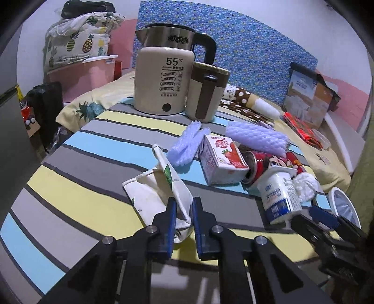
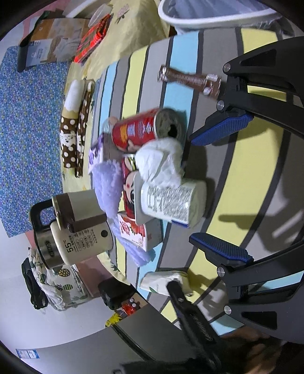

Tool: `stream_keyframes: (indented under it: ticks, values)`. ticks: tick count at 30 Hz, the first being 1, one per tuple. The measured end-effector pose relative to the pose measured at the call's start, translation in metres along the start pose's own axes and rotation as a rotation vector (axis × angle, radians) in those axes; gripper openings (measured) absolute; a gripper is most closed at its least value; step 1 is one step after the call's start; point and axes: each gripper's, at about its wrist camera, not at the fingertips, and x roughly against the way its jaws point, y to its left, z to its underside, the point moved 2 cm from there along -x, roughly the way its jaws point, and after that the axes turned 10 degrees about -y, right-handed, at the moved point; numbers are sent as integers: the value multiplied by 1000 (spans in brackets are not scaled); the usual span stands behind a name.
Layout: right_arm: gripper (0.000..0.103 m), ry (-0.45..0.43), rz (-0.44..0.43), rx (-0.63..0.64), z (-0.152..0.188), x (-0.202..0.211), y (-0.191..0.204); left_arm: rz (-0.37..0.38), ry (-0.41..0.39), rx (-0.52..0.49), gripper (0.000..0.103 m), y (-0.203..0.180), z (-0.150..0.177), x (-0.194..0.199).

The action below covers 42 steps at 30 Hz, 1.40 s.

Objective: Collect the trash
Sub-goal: 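Grasp the white yogurt cup with the right gripper while the left gripper grasps the tissue packet, then carry both items over the bin and open both grippers to drop them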

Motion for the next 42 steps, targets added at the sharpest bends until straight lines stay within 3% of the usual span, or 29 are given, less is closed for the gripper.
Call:
stream_keyframes:
  ticks: [4, 8, 17, 26, 42]
  values:
    - [70, 15, 9, -10, -2, -12, 4, 28, -1, 5, 14, 3, 2, 5]
    - [51, 32, 17, -27, -3, -16, 3, 49, -1, 5, 14, 4, 5, 8]
    - [51, 24, -8, -24, 5, 8, 8, 101, -14, -9, 14, -5, 8, 26]
    - [51, 4, -21, -38, 13, 42, 3, 184, 1, -43, 14, -38, 20, 54]
    - [51, -75, 121, -112, 17, 99, -64, 389, 28, -192, 14, -147, 28, 67]
